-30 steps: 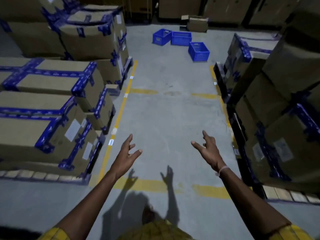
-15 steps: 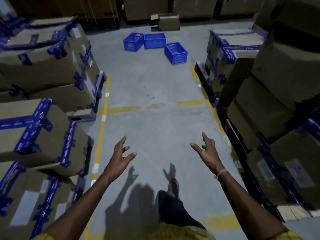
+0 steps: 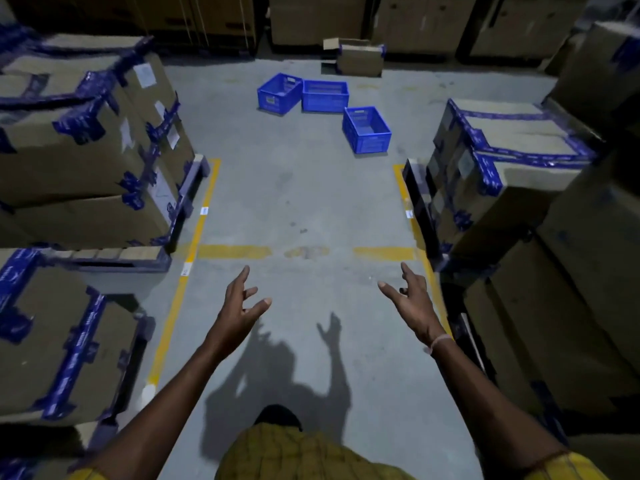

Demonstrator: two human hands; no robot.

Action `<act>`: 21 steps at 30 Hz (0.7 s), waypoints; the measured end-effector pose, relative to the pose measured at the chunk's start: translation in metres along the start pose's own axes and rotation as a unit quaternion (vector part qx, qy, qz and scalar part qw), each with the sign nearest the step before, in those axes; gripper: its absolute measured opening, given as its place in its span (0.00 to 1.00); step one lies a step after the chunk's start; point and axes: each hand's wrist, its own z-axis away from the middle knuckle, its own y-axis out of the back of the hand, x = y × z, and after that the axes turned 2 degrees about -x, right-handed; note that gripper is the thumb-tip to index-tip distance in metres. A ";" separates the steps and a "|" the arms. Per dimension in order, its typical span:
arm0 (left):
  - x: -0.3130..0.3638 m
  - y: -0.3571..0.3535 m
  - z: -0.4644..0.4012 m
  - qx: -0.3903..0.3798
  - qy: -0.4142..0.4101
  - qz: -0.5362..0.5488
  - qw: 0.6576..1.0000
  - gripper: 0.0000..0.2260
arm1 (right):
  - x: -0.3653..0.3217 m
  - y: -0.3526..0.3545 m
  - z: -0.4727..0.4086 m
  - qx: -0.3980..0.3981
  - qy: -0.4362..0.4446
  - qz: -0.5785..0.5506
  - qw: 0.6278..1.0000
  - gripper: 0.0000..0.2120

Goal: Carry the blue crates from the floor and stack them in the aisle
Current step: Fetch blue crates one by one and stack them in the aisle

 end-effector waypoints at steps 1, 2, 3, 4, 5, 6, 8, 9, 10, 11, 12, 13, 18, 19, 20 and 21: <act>-0.002 -0.003 -0.028 0.002 0.006 0.001 1.000 0.38 | -0.004 0.003 -0.030 -0.002 -0.004 0.003 1.000 0.41; -0.004 -0.004 -0.048 0.004 0.006 -0.001 1.000 0.39 | -0.008 0.005 -0.052 -0.001 -0.006 0.004 1.000 0.42; -0.005 -0.004 -0.061 0.006 0.001 -0.002 1.000 0.39 | -0.012 0.007 -0.066 0.002 -0.006 0.004 1.000 0.43; -0.007 -0.006 -0.084 0.004 0.002 0.001 1.000 0.39 | -0.014 0.008 -0.090 0.002 -0.006 0.003 1.000 0.44; -0.009 -0.007 -0.111 0.005 0.003 0.002 1.000 0.39 | -0.016 0.008 -0.116 0.003 -0.006 0.003 1.000 0.44; -0.009 -0.007 -0.138 0.006 0.001 -0.003 1.000 0.40 | -0.019 0.009 -0.142 0.004 -0.007 0.006 1.000 0.42; -0.006 -0.007 -0.198 0.010 0.000 -0.007 1.000 0.40 | -0.025 0.009 -0.198 0.008 -0.007 0.013 1.000 0.40; -0.005 -0.006 -0.229 0.014 -0.002 -0.004 1.000 0.41 | -0.028 0.010 -0.226 0.010 -0.006 0.016 1.000 0.39; -0.003 -0.004 -0.261 0.018 -0.004 0.002 1.000 0.42 | -0.033 0.010 -0.254 0.014 -0.008 0.017 1.000 0.40; 0.001 -0.002 -0.293 0.016 -0.002 0.014 1.000 0.42 | -0.040 0.011 -0.283 0.018 -0.017 0.015 1.000 0.40; 0.004 -0.001 -0.327 0.012 0.006 0.029 0.999 0.41 | -0.047 0.013 -0.310 0.023 -0.028 0.011 0.999 0.41; 0.007 -0.001 -0.359 0.007 0.013 0.035 0.999 0.40 | -0.055 0.016 -0.335 0.028 -0.034 0.007 0.999 0.41; 0.050 -0.002 -0.515 -0.032 0.006 0.010 0.999 0.44 | -0.103 0.037 -0.460 0.053 -0.026 -0.008 0.998 0.43; 0.062 -0.003 -0.542 -0.041 0.003 0.002 0.999 0.44 | -0.110 0.041 -0.481 0.060 -0.021 -0.015 0.998 0.45; 0.070 -0.006 -0.569 -0.049 -0.006 -0.009 0.999 0.44 | -0.115 0.045 -0.504 0.068 -0.015 -0.019 0.997 0.46; 0.079 -0.008 -0.598 -0.055 -0.015 -0.020 0.998 0.44 | -0.118 0.049 -0.529 0.072 -0.011 -0.022 0.997 0.45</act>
